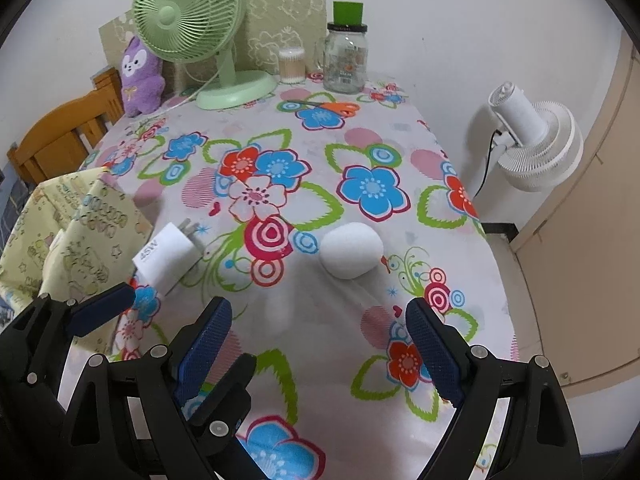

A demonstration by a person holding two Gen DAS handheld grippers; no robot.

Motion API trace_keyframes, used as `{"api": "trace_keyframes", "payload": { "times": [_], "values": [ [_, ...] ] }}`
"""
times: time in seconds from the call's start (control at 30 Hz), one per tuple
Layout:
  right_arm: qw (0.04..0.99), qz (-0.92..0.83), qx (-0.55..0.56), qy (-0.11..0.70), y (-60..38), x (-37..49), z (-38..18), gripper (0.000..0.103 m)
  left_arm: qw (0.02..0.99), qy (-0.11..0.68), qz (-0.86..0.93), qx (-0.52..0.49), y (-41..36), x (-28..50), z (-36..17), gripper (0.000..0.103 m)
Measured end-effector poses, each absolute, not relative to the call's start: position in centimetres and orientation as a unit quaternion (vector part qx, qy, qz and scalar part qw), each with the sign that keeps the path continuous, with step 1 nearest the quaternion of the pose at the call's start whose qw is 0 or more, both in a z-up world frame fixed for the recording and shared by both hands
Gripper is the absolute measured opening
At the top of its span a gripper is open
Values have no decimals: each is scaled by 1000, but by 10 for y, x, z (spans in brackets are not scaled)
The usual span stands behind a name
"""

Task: Organize rigid objects
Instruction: 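Move both grippers toward the white block charger and white round puck, then close the right gripper around the white round puck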

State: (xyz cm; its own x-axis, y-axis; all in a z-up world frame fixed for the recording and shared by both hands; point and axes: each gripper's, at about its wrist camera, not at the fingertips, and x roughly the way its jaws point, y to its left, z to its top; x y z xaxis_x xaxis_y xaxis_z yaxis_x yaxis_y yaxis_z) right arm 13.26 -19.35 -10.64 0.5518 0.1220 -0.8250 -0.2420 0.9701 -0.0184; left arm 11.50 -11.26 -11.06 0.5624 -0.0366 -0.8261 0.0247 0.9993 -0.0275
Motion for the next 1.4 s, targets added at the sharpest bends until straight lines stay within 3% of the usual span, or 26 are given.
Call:
{"api": "trace_keyframes", "payload": {
  "times": [0.93, 1.2, 1.27, 1.4],
  "values": [
    [873, 69, -44, 481, -181, 203, -154, 90, 885, 461, 60, -7, -79, 159, -138, 88],
    [870, 52, -50, 489, -187, 218, -167, 89, 888, 455, 65, 15, -85, 167, -144, 101],
    [868, 53, -43, 492, -191, 222, -169, 86, 888, 456, 64, 15, -87, 171, -145, 103],
    [872, 55, -47, 485, -190, 224, -168, 70, 889, 452, 65, 18, -91, 175, -146, 103]
  ]
}}
